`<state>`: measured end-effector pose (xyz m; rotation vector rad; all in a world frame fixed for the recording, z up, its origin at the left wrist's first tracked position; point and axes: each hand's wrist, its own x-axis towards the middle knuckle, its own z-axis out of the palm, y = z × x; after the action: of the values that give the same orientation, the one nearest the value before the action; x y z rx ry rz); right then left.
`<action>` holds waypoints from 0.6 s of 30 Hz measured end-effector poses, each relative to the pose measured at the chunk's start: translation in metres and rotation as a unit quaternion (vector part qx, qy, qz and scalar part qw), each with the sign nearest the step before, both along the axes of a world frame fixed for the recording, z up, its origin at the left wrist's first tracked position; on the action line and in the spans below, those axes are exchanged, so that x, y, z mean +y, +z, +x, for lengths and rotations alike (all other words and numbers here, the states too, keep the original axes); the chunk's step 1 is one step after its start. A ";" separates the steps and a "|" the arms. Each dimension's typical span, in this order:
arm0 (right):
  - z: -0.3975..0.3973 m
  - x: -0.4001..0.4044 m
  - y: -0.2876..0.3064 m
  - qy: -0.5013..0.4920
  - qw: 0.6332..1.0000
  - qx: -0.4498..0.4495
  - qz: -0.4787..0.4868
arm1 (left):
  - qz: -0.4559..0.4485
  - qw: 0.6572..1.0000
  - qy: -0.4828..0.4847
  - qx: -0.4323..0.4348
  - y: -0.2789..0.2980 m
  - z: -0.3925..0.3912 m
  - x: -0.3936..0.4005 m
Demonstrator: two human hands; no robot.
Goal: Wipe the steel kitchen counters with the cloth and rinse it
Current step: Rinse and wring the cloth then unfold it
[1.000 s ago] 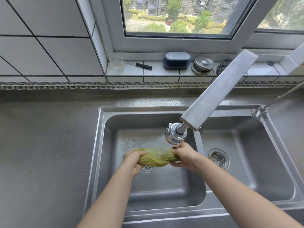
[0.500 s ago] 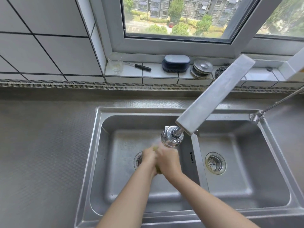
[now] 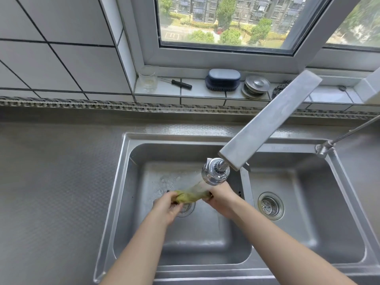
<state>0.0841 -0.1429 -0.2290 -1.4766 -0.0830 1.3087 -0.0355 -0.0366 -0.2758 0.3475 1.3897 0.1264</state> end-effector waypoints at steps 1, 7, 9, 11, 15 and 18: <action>-0.005 -0.002 0.003 0.023 0.999 -0.001 0.034 | -0.031 0.999 0.006 -0.007 0.001 0.003 -0.003; -0.019 -0.023 0.010 0.197 0.973 -0.123 0.014 | -0.157 0.971 -0.134 -0.123 0.008 0.031 -0.011; -0.009 -0.028 0.019 0.245 0.959 -0.138 0.026 | -0.138 0.964 -0.187 -0.129 0.012 0.035 -0.012; 0.006 -0.030 0.023 0.259 0.948 -0.186 0.005 | -0.135 0.957 -0.207 -0.150 0.014 0.033 -0.012; 0.031 -0.022 0.025 0.195 0.917 -0.339 -0.074 | -0.117 0.938 -0.282 -0.163 0.026 0.029 -0.006; 0.040 -0.014 0.031 0.132 0.920 -0.361 -0.076 | -0.142 0.923 -0.298 -0.197 0.041 0.033 -0.006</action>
<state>0.1243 -0.1567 -0.1981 -2.0779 -0.6947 0.9180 -0.0025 -0.0422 -0.2351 0.4584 0.8392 -0.4818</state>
